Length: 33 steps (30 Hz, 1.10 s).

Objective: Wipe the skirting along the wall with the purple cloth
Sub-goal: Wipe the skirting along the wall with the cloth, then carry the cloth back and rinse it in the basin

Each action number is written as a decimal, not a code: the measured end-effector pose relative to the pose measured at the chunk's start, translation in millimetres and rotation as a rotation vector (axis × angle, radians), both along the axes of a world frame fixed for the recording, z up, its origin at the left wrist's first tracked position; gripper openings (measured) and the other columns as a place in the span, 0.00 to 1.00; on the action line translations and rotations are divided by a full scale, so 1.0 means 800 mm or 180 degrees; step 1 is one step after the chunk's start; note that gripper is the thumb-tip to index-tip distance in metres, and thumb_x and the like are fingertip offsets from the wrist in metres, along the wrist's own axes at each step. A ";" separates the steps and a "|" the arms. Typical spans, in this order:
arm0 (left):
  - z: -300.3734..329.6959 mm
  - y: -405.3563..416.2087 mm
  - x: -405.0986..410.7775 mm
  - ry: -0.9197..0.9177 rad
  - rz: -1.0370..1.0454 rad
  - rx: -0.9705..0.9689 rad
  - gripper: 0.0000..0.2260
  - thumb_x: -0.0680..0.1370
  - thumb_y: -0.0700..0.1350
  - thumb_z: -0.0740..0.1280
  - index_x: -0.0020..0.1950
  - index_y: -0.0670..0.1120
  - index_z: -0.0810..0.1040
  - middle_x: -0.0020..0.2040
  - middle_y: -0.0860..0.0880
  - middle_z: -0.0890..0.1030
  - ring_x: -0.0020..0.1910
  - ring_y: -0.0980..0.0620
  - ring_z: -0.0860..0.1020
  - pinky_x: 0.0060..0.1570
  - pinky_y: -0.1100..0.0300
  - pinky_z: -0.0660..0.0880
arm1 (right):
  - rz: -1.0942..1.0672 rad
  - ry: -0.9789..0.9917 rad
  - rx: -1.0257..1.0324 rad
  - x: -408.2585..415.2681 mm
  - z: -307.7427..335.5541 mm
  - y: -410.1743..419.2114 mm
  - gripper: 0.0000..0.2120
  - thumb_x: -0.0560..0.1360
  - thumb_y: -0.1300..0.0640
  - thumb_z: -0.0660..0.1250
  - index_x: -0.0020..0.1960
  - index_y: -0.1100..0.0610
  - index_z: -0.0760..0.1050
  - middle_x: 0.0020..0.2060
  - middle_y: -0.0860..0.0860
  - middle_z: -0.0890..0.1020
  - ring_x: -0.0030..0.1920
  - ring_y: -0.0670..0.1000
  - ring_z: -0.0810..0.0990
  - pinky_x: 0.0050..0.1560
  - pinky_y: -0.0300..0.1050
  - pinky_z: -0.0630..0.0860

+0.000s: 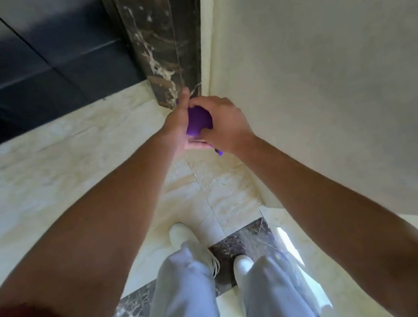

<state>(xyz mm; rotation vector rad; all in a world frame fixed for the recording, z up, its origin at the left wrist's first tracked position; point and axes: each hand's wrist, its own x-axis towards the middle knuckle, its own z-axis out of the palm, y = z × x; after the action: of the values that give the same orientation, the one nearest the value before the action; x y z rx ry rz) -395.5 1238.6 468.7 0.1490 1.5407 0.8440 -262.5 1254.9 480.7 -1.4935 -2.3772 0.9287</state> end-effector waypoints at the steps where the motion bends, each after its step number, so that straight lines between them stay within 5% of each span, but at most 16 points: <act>1: 0.042 -0.009 0.007 -0.0089 0.0115 0.0120 0.25 0.70 0.69 0.68 0.52 0.50 0.80 0.45 0.46 0.87 0.41 0.44 0.86 0.31 0.45 0.81 | 0.0043 0.0074 0.0089 0.005 0.049 -0.010 0.32 0.65 0.62 0.70 0.67 0.43 0.72 0.63 0.47 0.79 0.59 0.57 0.76 0.56 0.50 0.78; 8: 0.298 -0.070 0.029 -0.0326 0.0045 0.0716 0.20 0.75 0.58 0.70 0.62 0.49 0.79 0.59 0.45 0.84 0.59 0.45 0.81 0.46 0.46 0.81 | 0.0038 0.0336 0.0046 0.045 0.316 -0.094 0.36 0.69 0.65 0.68 0.75 0.48 0.68 0.75 0.51 0.70 0.73 0.56 0.69 0.72 0.49 0.68; 13: 0.403 -0.097 0.033 -0.0313 -0.0262 0.0939 0.19 0.76 0.56 0.70 0.62 0.47 0.77 0.57 0.45 0.84 0.56 0.43 0.82 0.48 0.44 0.82 | -0.1038 0.0751 0.0266 0.089 0.424 -0.162 0.28 0.72 0.51 0.67 0.71 0.49 0.68 0.66 0.48 0.78 0.64 0.52 0.77 0.58 0.47 0.74; 16: 0.450 -0.105 0.042 -0.0386 -0.0750 0.1128 0.16 0.76 0.56 0.70 0.58 0.48 0.79 0.52 0.46 0.86 0.48 0.47 0.85 0.45 0.49 0.82 | -0.2309 0.0885 -0.0001 0.104 0.457 -0.206 0.17 0.75 0.47 0.64 0.59 0.53 0.77 0.50 0.51 0.86 0.53 0.55 0.83 0.57 0.50 0.78; 20: 0.508 -0.132 0.091 -0.0318 -0.1581 0.1218 0.13 0.75 0.54 0.70 0.53 0.48 0.80 0.46 0.48 0.86 0.40 0.48 0.84 0.43 0.54 0.80 | -0.3124 0.1277 -0.0602 0.120 0.493 -0.273 0.17 0.76 0.40 0.63 0.49 0.54 0.78 0.49 0.54 0.86 0.50 0.58 0.85 0.56 0.59 0.81; 22: 0.519 -0.140 0.127 -0.0244 -0.1864 0.1191 0.14 0.74 0.56 0.70 0.55 0.49 0.79 0.48 0.48 0.84 0.40 0.49 0.83 0.40 0.57 0.79 | -0.3435 0.1661 -0.1061 0.134 0.501 -0.296 0.21 0.76 0.38 0.63 0.54 0.56 0.78 0.53 0.56 0.84 0.50 0.58 0.86 0.52 0.60 0.84; 24: 0.546 -0.173 0.178 -0.0349 -0.2317 0.1313 0.20 0.73 0.61 0.71 0.56 0.49 0.80 0.49 0.47 0.85 0.43 0.48 0.84 0.43 0.56 0.80 | -0.3817 0.2683 -0.1272 0.167 0.518 -0.335 0.25 0.76 0.41 0.65 0.61 0.61 0.77 0.57 0.60 0.83 0.53 0.60 0.86 0.49 0.59 0.85; 29: 0.606 -0.261 0.306 -0.0576 -0.3194 0.1811 0.27 0.71 0.57 0.75 0.65 0.44 0.77 0.59 0.41 0.83 0.56 0.42 0.83 0.56 0.46 0.81 | -0.4480 0.3585 -0.0625 0.265 0.565 -0.443 0.25 0.75 0.41 0.67 0.60 0.61 0.78 0.56 0.62 0.84 0.55 0.62 0.85 0.47 0.58 0.85; 31: 0.617 -0.307 0.351 -0.0636 -0.3683 0.1831 0.24 0.73 0.52 0.74 0.65 0.42 0.76 0.57 0.39 0.83 0.53 0.42 0.83 0.56 0.47 0.80 | -0.4722 0.3701 -0.0497 0.300 0.574 -0.496 0.28 0.75 0.39 0.67 0.61 0.62 0.77 0.54 0.62 0.83 0.53 0.64 0.85 0.45 0.57 0.84; 33: 0.626 -0.353 0.391 -0.0756 -0.4114 0.1736 0.16 0.74 0.49 0.71 0.58 0.43 0.79 0.47 0.41 0.85 0.43 0.44 0.83 0.46 0.53 0.81 | -0.4977 0.3874 -0.0461 0.329 0.579 -0.550 0.30 0.75 0.38 0.69 0.63 0.63 0.76 0.52 0.62 0.82 0.46 0.62 0.85 0.39 0.53 0.83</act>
<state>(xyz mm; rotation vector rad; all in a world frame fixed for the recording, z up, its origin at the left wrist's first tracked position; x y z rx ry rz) -82.6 956.2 969.3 1.2381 0.6761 0.1712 0.3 815.0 943.9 -1.4789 -0.0890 0.9524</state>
